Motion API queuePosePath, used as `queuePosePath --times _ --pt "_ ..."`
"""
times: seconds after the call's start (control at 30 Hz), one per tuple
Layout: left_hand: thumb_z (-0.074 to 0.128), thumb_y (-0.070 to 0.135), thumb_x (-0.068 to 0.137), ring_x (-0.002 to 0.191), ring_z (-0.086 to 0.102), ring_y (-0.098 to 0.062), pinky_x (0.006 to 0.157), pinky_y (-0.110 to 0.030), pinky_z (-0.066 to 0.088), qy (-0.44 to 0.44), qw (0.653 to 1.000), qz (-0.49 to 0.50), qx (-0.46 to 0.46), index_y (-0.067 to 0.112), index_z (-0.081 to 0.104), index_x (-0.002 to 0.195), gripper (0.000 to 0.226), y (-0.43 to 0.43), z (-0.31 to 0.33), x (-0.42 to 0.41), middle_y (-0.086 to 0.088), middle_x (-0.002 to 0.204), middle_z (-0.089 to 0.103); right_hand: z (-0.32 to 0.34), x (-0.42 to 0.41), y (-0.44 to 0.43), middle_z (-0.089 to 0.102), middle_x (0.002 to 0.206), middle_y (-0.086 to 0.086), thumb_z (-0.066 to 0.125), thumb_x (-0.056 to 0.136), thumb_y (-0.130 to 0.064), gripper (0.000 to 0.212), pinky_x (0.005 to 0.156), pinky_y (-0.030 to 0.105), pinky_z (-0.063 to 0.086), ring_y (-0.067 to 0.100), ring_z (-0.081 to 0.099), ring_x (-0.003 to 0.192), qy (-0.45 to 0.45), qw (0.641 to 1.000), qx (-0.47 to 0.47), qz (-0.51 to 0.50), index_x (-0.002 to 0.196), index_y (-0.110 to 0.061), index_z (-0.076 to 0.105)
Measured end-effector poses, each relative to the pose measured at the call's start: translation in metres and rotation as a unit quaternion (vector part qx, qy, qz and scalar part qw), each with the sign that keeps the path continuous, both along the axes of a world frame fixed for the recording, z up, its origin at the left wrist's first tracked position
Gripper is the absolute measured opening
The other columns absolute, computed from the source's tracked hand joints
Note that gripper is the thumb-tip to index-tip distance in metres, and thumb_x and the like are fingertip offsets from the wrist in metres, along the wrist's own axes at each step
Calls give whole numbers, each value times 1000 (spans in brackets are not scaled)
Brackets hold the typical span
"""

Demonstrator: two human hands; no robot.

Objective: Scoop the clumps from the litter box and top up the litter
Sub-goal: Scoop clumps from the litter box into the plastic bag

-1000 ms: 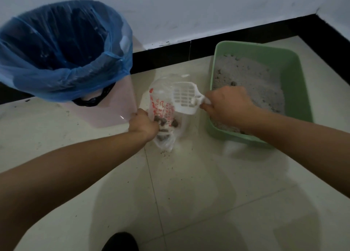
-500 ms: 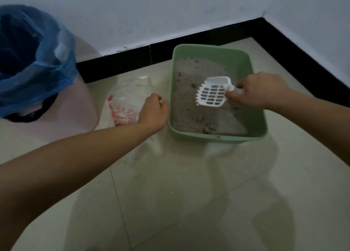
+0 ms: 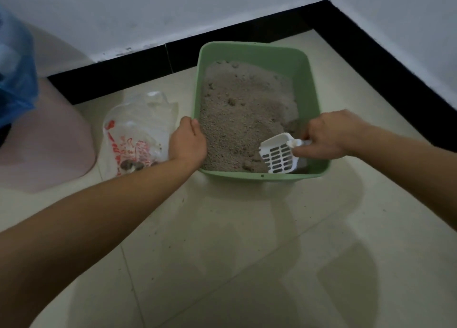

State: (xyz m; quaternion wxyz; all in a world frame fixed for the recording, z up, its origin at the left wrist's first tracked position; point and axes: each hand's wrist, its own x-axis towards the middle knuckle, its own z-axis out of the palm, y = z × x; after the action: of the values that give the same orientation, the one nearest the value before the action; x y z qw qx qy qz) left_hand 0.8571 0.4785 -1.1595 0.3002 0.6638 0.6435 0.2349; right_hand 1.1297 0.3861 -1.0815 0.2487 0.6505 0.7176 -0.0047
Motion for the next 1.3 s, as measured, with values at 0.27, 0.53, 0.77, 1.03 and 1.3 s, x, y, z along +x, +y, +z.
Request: queuePosePath --times 0.27,0.53,0.77,1.03,1.3 --pt "27 30 106 81 47 -23 68 -29 31 -57 998 31 -13 10 50 96 31 -4 -1 2 -7 89 52 -47 -29 -14 52 76 3 31 91 -68 52 67 32 43 27 54 78 135 981 -16 -137 79 -24 56" --pt "27 29 106 80 46 -22 67 -29 29 -70 997 33 -11 9 50 97 32 -3 -2 2 -9 88 52 -76 -49 4 57 79 -4 31 91 -71 56 66 33 40 23 58 84 239 952 -11 -188 84 -24 61" --pt "27 29 106 70 41 -15 64 -29 27 -82 996 41 -15 13 45 92 28 -3 -2 3 4 72 43 -79 -38 0 61 79 -5 24 90 -76 62 63 32 40 18 59 80 236 958 27 -158 85 -25 61" --pt "28 29 106 78 45 -19 67 -29 29 -94 994 52 -7 9 50 107 29 -3 -3 2 -1 81 48 -84 -45 5 56 74 -5 28 94 -71 57 59 31 35 17 55 74 251 953 25 -168 78 -22 53" --pt "27 27 105 78 44 -22 67 -30 29 -117 990 73 -12 7 47 105 28 -4 -1 2 -6 85 48 -78 -45 -2 60 74 -3 32 93 -71 57 67 36 46 20 59 75 310 926 74 -201 83 -19 56"
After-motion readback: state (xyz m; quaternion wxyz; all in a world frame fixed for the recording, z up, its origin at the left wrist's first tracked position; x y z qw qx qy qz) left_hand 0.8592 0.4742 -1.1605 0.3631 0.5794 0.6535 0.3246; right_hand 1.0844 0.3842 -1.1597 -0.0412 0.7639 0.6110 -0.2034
